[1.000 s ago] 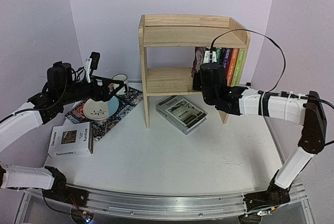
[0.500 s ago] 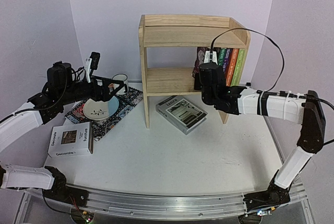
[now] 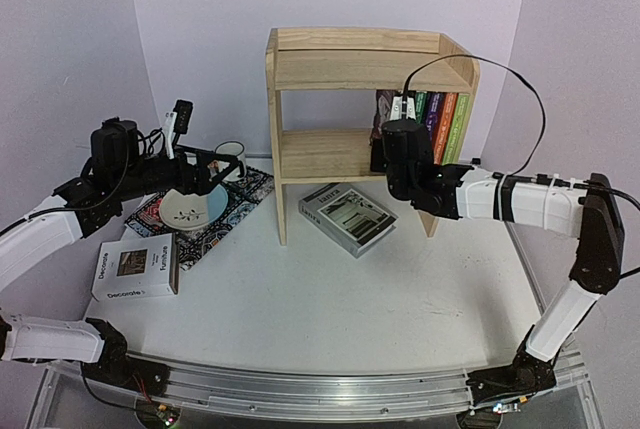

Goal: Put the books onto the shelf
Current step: Place the book on the shelf, then adjust the book on the shelf.

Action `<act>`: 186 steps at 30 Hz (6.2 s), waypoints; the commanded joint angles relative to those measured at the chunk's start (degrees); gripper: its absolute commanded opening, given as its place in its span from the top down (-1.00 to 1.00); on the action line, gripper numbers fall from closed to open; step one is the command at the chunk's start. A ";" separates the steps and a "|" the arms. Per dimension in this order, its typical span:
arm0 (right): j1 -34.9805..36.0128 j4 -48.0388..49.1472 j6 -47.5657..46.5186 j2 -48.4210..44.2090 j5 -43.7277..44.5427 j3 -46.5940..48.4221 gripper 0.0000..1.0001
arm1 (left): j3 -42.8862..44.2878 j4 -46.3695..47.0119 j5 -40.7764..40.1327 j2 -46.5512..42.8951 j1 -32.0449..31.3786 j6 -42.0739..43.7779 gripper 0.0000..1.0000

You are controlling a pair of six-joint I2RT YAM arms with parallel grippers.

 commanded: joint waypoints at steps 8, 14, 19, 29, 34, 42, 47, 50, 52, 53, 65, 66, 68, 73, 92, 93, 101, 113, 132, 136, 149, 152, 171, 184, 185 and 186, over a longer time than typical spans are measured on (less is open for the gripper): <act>-1.30 6.01 1.23 -2.46 -0.73 1.49 0.56 | 2.37 1.66 0.59 -0.72 0.02 0.07 -0.99; -1.30 3.90 3.93 -4.12 -2.10 0.45 0.40 | 2.69 1.66 1.06 -0.54 0.00 0.07 -0.99; -1.27 2.76 4.93 -5.00 -2.00 -0.19 0.37 | 2.66 1.65 1.28 -0.51 0.02 0.05 -0.99; -1.30 -0.03 8.28 -6.37 -3.64 -0.58 0.20 | 2.58 1.70 1.58 -0.37 0.03 -0.10 -0.99; -1.30 -2.04 10.55 -7.24 -4.43 -0.77 0.18 | 2.29 1.75 1.58 -0.30 0.03 -0.28 -0.99; -1.21 -3.93 13.12 -7.90 -6.95 -1.17 0.18 | 2.17 1.93 1.58 0.02 0.03 -0.37 -0.99; -0.81 -5.67 14.42 -8.22 -6.65 -0.84 0.13 | 2.19 2.11 1.94 0.34 0.03 -0.58 -0.99; -0.69 -6.18 14.74 -8.93 -6.57 -1.29 0.10 | 2.13 2.19 2.01 0.32 0.01 -0.67 -0.99; -0.58 -6.26 14.93 -9.37 -6.62 -1.75 0.09 | 2.00 2.22 1.98 0.24 0.00 -0.69 -0.99; -0.57 -6.29 14.94 -9.60 -6.69 -1.95 0.09 | 1.98 2.25 1.99 0.18 -0.02 -0.71 -0.99; 0.65 -6.55 15.40 -10.22 -9.10 -2.25 -0.05 | 2.03 2.54 2.44 0.80 0.01 -1.07 -0.99; 0.88 -6.60 15.44 -10.30 -9.05 -2.33 -0.06 | 2.07 2.54 2.53 0.80 0.00 -1.10 -0.99; 1.30 -6.75 15.50 -10.42 -8.75 -2.44 -0.08 | 2.05 2.57 2.63 0.89 0.02 -1.14 -0.99; 1.80 -7.36 15.71 -10.36 -8.02 -2.52 -0.10 | 1.90 2.64 2.59 0.81 0.05 -1.16 -0.99; 1.91 -4.86 7.36 -4.69 -5.18 3.75 -0.04 | 1.30 2.72 2.32 -0.31 0.02 -1.07 -0.99; 1.86 -4.75 6.91 -4.26 -5.00 4.16 -0.04 | 1.26 2.72 2.27 -0.38 0.01 -1.05 -0.99; 1.83 -4.23 4.84 -2.20 -3.41 6.30 -0.02 | 1.20 2.63 2.09 -0.60 0.03 -0.72 -0.99; 0.63 -3.97 6.09 -1.21 -2.81 7.46 0.30 | 1.59 2.56 2.09 -0.18 0.04 -0.50 -0.99; 0.39 -4.09 8.41 -2.80 -1.72 5.89 0.27 | 1.62 2.54 2.43 -0.20 0.03 -0.16 -0.99; 0.38 -4.09 7.94 -2.89 -1.88 5.72 0.15 | 1.65 2.54 2.63 0.08 0.03 -0.13 -0.99; 0.42 -4.13 5.12 0.38 -0.55 7.50 0.46 | 1.24 2.54 2.51 -0.22 0.02 -0.19 -0.99; 0.38 -4.12 4.78 -0.11 0.82 7.19 0.60 | 1.03 2.54 2.31 -0.45 0.03 -0.30 -0.99; -0.54 -2.83 1.41 -0.92 11.36 7.08 0.66 | 1.30 2.54 2.64 0.11 0.02 -0.54 -0.99; -0.54 -2.03 1.83 -1.10 9.53 6.46 0.30 | 1.11 2.54 2.58 -0.15 0.02 -0.46 -0.99; -0.53 -1.97 1.89 -1.35 9.04 6.13 0.27 | 1.12 2.54 2.59 -0.14 0.02 -0.46 -0.99; -0.54 -1.91 2.10 -1.71 8.35 5.77 0.23 | 1.12 2.54 2.61 -0.16 0.02 -0.49 -0.99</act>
